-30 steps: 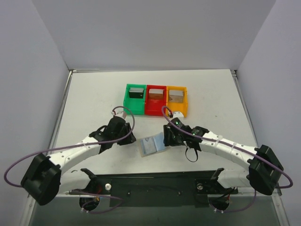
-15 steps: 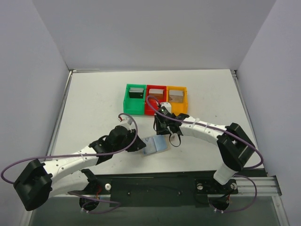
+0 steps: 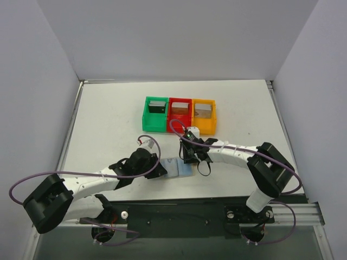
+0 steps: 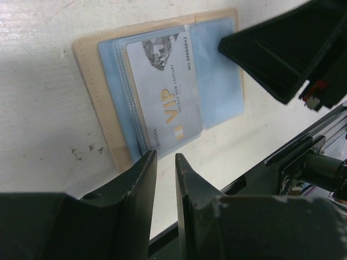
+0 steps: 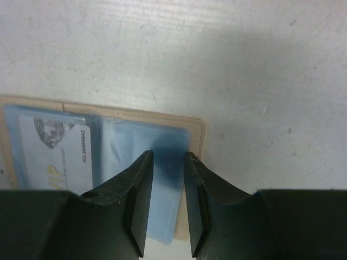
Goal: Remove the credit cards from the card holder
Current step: Place the card holder at the center of the board, then remove the credit card from the card holder.
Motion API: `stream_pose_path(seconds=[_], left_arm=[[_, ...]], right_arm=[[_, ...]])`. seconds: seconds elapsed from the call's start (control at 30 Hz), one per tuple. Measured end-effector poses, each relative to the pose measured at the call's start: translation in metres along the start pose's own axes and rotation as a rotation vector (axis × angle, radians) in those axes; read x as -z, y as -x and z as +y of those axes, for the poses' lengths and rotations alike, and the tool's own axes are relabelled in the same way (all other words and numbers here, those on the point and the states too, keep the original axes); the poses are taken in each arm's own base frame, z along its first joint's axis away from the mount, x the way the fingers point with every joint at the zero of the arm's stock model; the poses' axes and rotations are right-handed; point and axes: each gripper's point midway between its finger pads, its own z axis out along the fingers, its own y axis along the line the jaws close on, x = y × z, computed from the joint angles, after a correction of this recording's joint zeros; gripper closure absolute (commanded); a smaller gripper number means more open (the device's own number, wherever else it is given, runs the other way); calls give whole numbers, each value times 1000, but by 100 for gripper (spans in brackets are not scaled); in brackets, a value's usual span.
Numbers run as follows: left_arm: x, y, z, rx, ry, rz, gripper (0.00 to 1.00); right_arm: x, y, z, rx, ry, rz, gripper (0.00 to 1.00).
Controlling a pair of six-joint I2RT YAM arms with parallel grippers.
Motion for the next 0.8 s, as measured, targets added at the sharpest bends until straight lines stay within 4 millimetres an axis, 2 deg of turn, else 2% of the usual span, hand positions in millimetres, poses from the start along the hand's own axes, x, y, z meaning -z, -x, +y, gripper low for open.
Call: stream_pose_path(seconds=[0.23, 0.33, 0.47, 0.6, 0.7, 0.8], left_arm=[[-1, 3, 5, 8, 15, -6, 70], [1, 6, 6, 11, 16, -14, 70], [11, 16, 0, 0, -6, -53, 70], [23, 38, 3, 8, 16, -135, 70], [26, 54, 14, 39, 72, -184, 70], [21, 59, 35, 75, 151, -188, 71]], right_arm=[[16, -29, 7, 28, 18, 4, 73], [24, -35, 7, 35, 22, 0, 69], [41, -24, 2, 23, 20, -43, 66], [63, -3, 8, 10, 49, -109, 63], [72, 7, 11, -6, 71, -138, 62], [73, 5, 11, -15, 77, -127, 60]])
